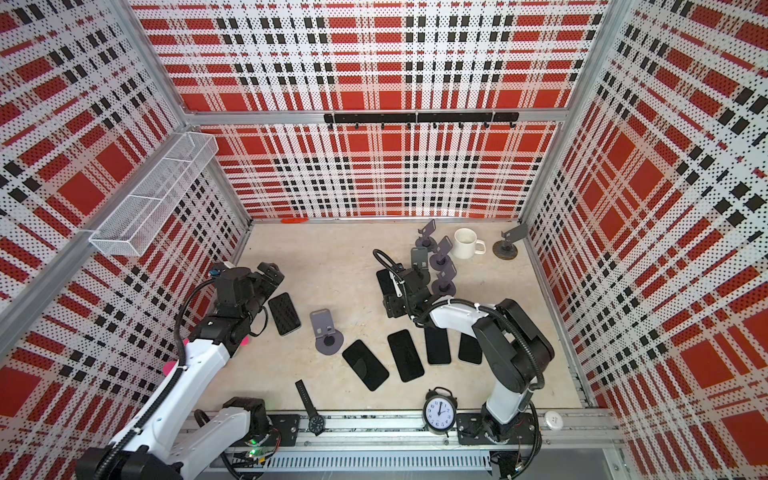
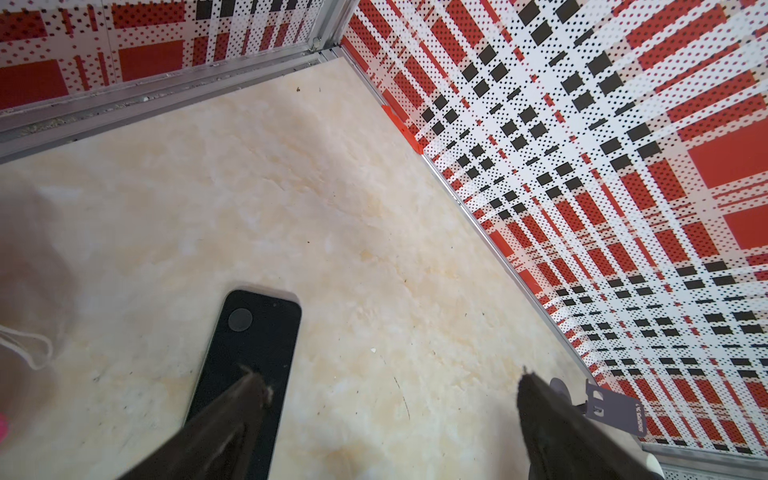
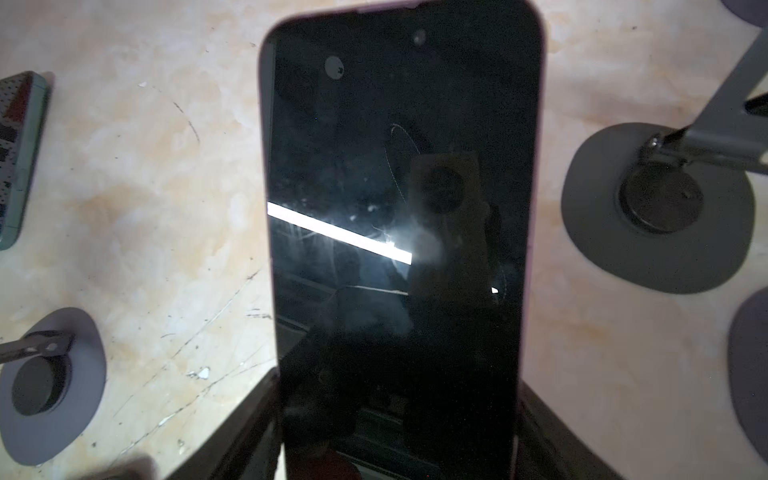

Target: Remove the phone from the phone stand

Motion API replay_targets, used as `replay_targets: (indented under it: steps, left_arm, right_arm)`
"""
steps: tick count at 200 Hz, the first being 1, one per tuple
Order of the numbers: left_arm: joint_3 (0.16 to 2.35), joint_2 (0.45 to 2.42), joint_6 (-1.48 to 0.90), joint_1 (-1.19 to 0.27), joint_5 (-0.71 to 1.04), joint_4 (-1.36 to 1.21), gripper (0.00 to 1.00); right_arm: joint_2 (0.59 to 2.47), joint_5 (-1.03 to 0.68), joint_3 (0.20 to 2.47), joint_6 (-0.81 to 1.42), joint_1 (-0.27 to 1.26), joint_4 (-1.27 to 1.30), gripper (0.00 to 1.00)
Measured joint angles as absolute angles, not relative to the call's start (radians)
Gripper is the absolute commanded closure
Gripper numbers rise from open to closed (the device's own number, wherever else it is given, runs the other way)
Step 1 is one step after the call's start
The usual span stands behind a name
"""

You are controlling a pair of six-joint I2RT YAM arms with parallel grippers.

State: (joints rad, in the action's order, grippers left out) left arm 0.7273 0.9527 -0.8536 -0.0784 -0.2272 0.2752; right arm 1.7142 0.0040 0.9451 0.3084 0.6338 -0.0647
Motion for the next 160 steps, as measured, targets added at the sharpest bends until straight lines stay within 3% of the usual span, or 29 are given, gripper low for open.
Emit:
replay_targets:
  steps: [122,160]
  left_arm:
    - [0.704,0.953,-0.848,-0.067,-0.189,0.257,0.02]
    - [0.694,0.953,-0.848,-0.067,-0.186,0.255,0.02]
  right_arm:
    - [1.842,0.076,1.052,0.293,0.603,-0.245,0.51]
    - [1.842,0.080,1.052,0.293,0.598,-0.249,0.45]
